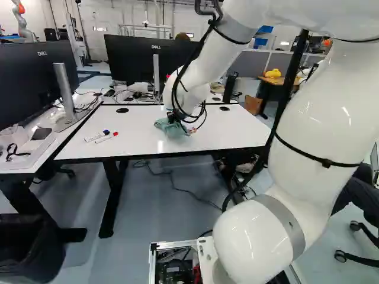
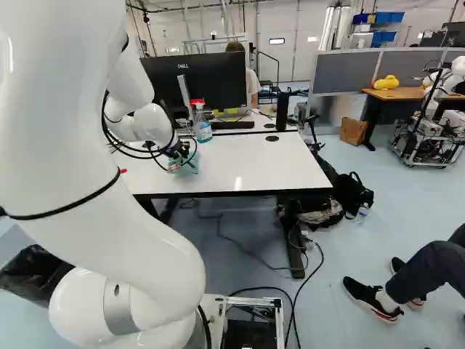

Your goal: Clean the table with the green towel

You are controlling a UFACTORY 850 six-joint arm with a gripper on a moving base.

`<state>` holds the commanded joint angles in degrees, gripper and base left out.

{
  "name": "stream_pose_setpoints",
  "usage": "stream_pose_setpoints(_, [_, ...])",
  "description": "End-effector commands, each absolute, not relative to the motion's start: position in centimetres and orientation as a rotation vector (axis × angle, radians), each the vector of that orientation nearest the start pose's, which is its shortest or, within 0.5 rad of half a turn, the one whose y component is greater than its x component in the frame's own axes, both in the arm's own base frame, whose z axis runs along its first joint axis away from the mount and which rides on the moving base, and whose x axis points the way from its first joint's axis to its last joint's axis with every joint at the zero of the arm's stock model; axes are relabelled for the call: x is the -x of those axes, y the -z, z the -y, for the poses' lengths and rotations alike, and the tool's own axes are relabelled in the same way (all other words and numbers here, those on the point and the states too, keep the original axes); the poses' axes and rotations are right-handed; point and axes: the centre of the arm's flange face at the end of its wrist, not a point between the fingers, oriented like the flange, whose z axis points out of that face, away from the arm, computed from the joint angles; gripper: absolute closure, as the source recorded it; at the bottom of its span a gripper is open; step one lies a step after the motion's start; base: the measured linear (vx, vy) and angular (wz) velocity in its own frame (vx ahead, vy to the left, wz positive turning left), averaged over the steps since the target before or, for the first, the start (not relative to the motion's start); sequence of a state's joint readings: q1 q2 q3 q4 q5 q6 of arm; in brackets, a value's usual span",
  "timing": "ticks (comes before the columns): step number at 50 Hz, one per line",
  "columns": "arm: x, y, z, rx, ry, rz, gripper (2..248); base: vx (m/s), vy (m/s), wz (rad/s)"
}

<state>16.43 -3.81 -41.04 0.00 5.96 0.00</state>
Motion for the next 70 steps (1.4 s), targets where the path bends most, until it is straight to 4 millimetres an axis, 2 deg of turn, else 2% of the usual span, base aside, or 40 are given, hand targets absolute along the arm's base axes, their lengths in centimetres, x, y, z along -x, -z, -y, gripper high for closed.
stream_pose_setpoints(19, [-44.6,-43.9,-13.1,2.798,1.108,0.404,202,0.0,0.0,0.0])
stream_pose_setpoints(27, [-44.3,-44.6,-12.9,2.791,1.127,0.399,202,0.0,0.0,0.0])
stream_pose_setpoints(35, [-43.3,-45.4,-11.8,2.787,1.155,0.374,202,0.0,0.0,0.0])
stream_pose_setpoints(56, [-40.7,-45.3,-8.4,2.817,1.168,0.289,202,0.0,0.0,0.0])
stream_pose_setpoints(64, [-40.1,-45.3,-7.2,2.829,1.175,0.251,202,0.0,0.0,0.0])
stream_pose_setpoints(70, [-40.1,-45.2,-7.0,2.831,1.176,0.246,202,0.0,0.0,0.0])
